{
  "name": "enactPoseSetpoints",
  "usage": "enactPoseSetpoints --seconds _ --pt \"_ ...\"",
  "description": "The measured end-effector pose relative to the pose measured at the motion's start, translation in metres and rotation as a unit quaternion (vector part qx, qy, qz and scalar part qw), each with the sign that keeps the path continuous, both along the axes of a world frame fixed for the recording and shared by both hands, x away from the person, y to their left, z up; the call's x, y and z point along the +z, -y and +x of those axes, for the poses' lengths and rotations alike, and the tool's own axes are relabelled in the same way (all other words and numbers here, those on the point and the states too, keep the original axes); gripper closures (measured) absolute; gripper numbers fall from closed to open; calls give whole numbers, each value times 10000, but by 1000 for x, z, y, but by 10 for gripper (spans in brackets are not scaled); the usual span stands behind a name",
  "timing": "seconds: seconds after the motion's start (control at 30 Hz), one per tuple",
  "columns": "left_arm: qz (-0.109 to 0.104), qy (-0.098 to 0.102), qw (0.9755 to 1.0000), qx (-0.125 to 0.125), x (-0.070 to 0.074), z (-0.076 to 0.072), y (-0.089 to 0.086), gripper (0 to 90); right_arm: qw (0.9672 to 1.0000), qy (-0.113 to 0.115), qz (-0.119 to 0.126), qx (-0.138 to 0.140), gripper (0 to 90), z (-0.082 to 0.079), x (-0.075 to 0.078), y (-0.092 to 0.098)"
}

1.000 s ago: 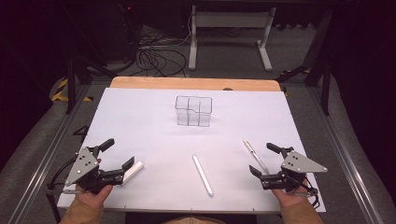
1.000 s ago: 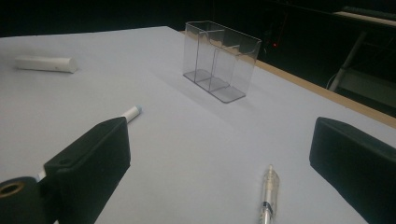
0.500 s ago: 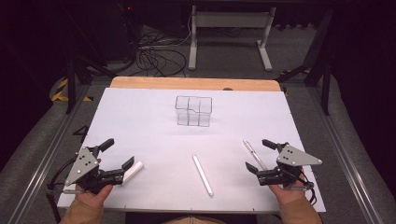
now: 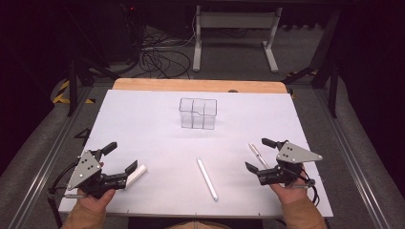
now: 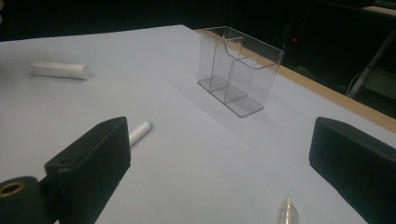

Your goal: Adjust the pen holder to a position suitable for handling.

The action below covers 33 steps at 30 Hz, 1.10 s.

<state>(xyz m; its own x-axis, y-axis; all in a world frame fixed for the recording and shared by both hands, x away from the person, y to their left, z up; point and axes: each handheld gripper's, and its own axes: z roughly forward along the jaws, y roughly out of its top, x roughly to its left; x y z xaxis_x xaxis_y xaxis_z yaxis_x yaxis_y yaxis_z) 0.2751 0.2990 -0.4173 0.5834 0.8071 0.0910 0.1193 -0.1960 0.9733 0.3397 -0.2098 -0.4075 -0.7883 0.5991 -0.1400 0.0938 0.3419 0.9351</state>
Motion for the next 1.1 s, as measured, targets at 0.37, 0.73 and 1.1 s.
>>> enactPoseSetpoints --seconds 0.37,0.73,1.1 --pt "-5 -18 10000 -6 0 0 0 126 10000 1 -36 89 61 5 6 -9" --pt "-5 -24 10000 -23 0 0 0 126 9985 -226 -5 498 150 18 21 -29" --pt "7 -25 10000 -21 0 1 0 126 9960 -286 -550 643 157 40 31 -47"
